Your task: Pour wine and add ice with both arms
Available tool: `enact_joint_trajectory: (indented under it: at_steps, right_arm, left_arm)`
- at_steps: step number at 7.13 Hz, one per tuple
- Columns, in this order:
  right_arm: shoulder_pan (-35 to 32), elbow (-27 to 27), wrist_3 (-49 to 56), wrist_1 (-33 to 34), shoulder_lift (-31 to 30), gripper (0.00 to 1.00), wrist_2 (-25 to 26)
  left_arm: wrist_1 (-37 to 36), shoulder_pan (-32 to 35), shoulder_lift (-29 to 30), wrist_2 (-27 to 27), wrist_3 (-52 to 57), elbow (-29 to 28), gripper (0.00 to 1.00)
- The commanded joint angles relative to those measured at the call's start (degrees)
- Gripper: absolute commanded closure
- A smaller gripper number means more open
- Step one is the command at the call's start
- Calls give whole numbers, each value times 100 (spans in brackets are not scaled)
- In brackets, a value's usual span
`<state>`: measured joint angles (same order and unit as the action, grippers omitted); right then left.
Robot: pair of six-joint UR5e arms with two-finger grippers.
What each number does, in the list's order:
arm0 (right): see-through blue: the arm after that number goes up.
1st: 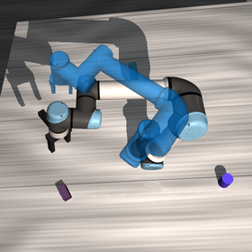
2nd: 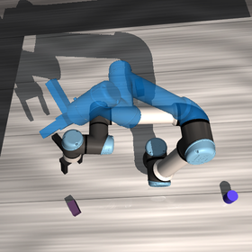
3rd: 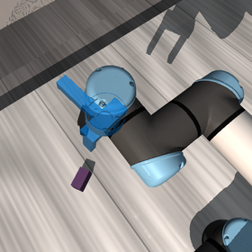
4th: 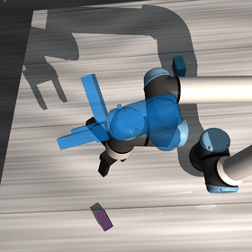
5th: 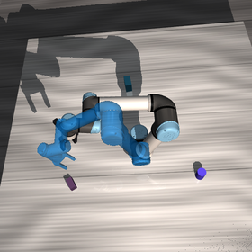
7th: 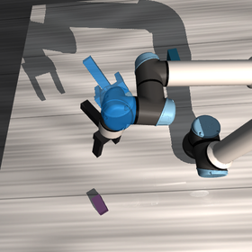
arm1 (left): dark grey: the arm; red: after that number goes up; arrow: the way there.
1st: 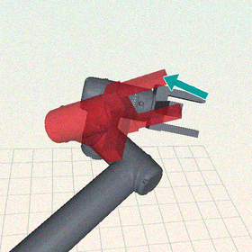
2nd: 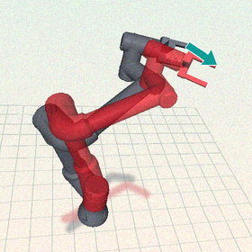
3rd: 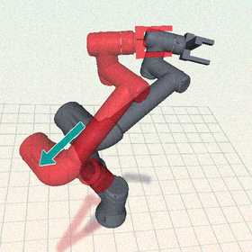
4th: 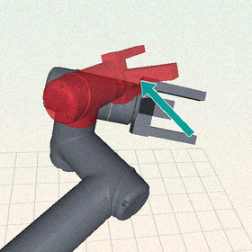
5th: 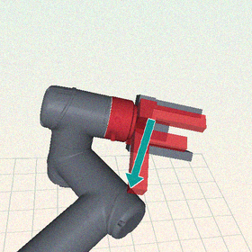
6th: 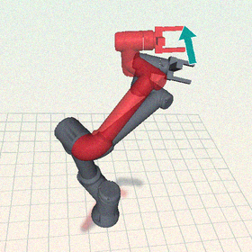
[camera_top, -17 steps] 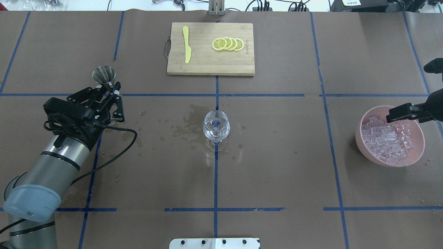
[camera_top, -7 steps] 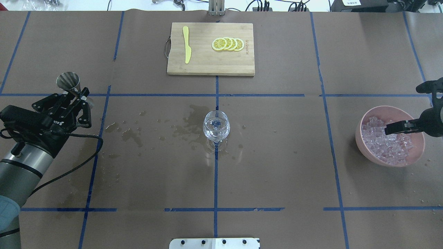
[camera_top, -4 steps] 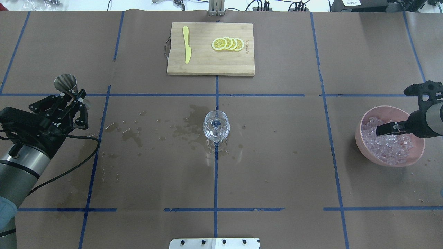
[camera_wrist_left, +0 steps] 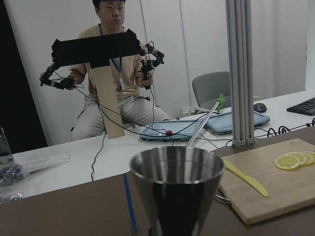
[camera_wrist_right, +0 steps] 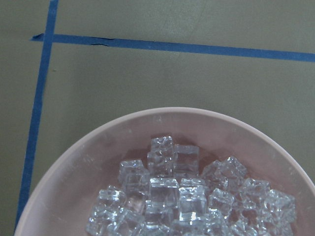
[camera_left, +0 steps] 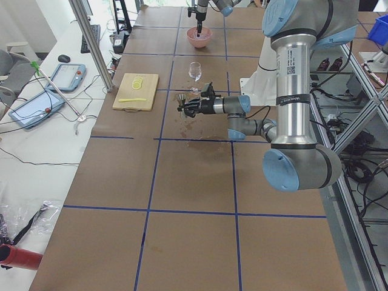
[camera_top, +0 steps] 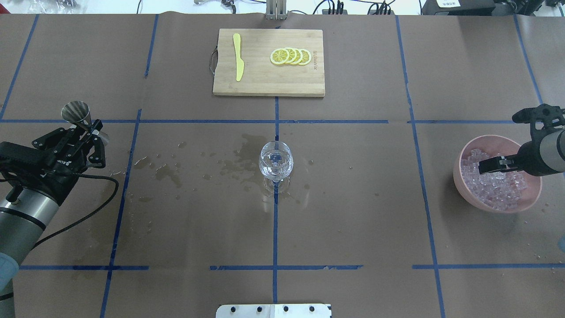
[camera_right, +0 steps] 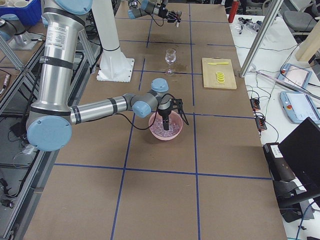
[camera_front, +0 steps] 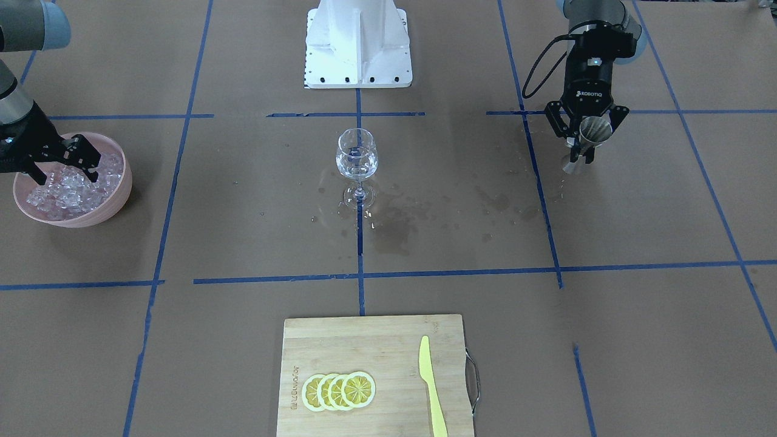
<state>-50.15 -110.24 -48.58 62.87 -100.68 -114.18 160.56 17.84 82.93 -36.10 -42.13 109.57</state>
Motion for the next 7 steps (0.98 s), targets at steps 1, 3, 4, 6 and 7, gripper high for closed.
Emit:
enact_joint_trajectory:
  at_steps: [1,3,4,6,7]
  right_arm:
    - [-4,90,6,-3,-4,3,-42]
    - [-4,134,6,23,-4,9,-86]
    - [5,134,-3,32,-4,15,-87]
    - [14,134,-3,32,-4,41,-122]
    - [14,143,-3,41,-4,44,-130]
  left_arm:
    - [10,0,-5,-2,-23,-41,100]
    - [10,0,-5,-2,-23,-41,100]
    - [10,0,-5,-11,-23,-41,100]
    - [10,0,-5,-11,-23,-41,100]
    - [1,0,-5,-11,-14,-41,100]
